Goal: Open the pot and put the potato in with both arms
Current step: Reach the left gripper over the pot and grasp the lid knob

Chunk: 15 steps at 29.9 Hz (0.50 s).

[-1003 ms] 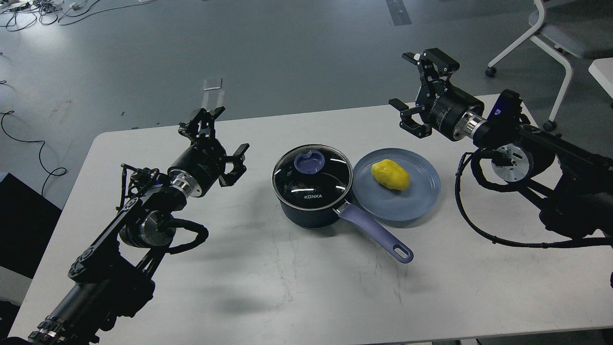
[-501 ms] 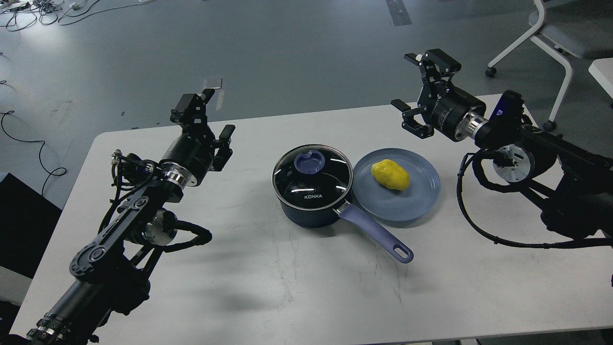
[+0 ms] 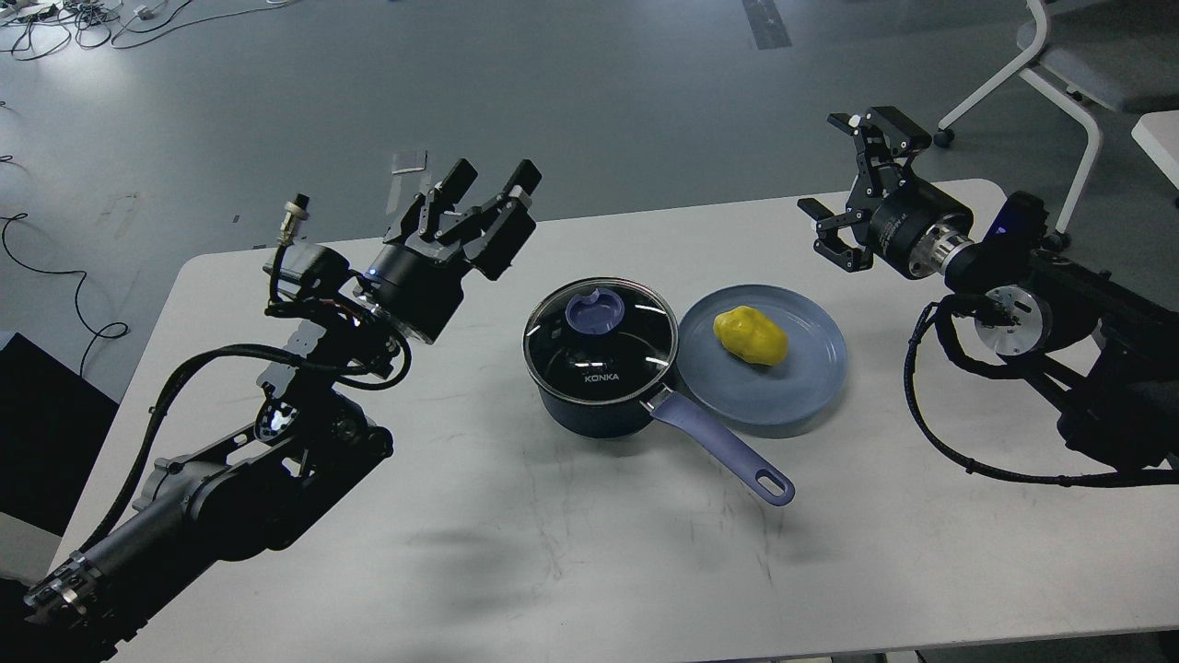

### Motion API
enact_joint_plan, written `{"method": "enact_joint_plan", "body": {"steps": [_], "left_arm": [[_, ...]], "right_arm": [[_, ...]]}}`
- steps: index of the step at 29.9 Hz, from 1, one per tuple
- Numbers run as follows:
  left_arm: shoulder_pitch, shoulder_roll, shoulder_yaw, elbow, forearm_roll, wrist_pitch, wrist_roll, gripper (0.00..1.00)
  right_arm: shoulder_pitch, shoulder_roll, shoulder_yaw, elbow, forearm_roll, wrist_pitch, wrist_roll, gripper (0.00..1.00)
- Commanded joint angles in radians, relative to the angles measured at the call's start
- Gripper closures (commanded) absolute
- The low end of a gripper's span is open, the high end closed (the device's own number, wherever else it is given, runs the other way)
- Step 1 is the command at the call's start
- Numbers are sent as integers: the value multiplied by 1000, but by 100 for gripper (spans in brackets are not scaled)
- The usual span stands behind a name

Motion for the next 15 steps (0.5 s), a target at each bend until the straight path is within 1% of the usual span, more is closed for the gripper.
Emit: {"method": "enact_joint_plan", "body": {"steps": [1,2,4,5,6,7,8,10,11,12,15], "left_arm": [[-8,9,55,2,123,19,-36,2],[-34,9,77,8,141,19,-54,2],[-74,7,106,28,152,18,-59,2],[-121,6,146,63,155,18,-64,2],[-143,4,167,83,155,18,-64,2],[-186,-3,213,131,158,18,-68,2],[-216,-16,265,175,172,19,-87,2],[-240,-46,309,209,198,18,-111,2],[-259,-74,341,227,218,18,-131,2],[-267,-86,350,232,223,15,-134,2],[-277,-111,379,238,217,-33,-136,2]], "right_arm": [[-8,-2,12,-1,0,-7,0,0],[-8,-3,17,-1,0,-11,0,0],[-8,-5,17,-3,0,-13,0,0],[-9,-5,17,-3,0,-11,0,0],[-9,-5,17,-3,-2,-11,0,0],[-9,-5,17,-3,0,-13,0,0],[-9,-5,17,-3,0,-13,0,0],[-9,-5,18,-3,0,-13,0,0],[-9,-6,18,-3,0,-13,0,0],[-9,-6,18,-3,0,-13,0,0],[-12,-14,18,-3,0,-13,0,0]]}}
